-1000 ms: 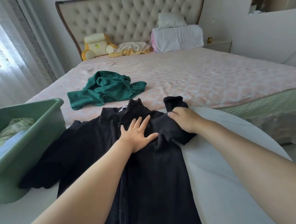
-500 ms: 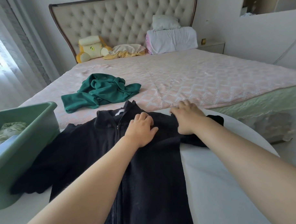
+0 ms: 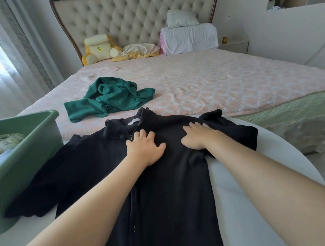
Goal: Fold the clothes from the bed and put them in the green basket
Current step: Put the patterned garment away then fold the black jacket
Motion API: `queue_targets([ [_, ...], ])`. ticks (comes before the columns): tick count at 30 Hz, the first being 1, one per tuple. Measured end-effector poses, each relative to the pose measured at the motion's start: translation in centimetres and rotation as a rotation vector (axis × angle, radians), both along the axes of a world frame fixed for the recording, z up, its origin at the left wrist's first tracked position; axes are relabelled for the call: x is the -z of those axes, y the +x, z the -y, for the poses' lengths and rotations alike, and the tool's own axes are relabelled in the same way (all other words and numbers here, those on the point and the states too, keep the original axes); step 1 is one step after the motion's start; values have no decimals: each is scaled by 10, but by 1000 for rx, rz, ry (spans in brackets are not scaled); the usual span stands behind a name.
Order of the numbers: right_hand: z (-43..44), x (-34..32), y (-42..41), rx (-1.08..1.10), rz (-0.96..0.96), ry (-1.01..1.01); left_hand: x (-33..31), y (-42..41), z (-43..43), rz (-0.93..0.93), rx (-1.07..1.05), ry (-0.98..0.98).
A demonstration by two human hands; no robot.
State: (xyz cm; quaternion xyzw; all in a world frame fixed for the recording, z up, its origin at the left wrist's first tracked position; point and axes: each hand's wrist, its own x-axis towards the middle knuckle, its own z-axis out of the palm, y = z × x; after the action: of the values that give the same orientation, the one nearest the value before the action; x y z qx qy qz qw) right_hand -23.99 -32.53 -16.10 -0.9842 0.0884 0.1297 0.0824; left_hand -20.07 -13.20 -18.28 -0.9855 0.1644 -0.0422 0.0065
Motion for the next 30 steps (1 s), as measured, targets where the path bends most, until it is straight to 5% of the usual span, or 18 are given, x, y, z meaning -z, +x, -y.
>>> queue_targets([
  [5,-46,-8,14,-24,124,34,-12,7,-23,-335,140,-276],
  [8,-62,11,17,-134,142,96,-8,15,-48,-215,187,-544],
  [11,-59,24,19,-138,79,41,2,18,-68,78,-18,-276],
  [13,-53,24,22,-116,78,10,5,19,-73,-27,-126,-199],
  [18,-50,26,35,-79,96,-25,6,35,-81,-291,-21,-118],
  [30,-79,15,29,-156,256,-132,-2,15,-103,-85,93,-41],
])
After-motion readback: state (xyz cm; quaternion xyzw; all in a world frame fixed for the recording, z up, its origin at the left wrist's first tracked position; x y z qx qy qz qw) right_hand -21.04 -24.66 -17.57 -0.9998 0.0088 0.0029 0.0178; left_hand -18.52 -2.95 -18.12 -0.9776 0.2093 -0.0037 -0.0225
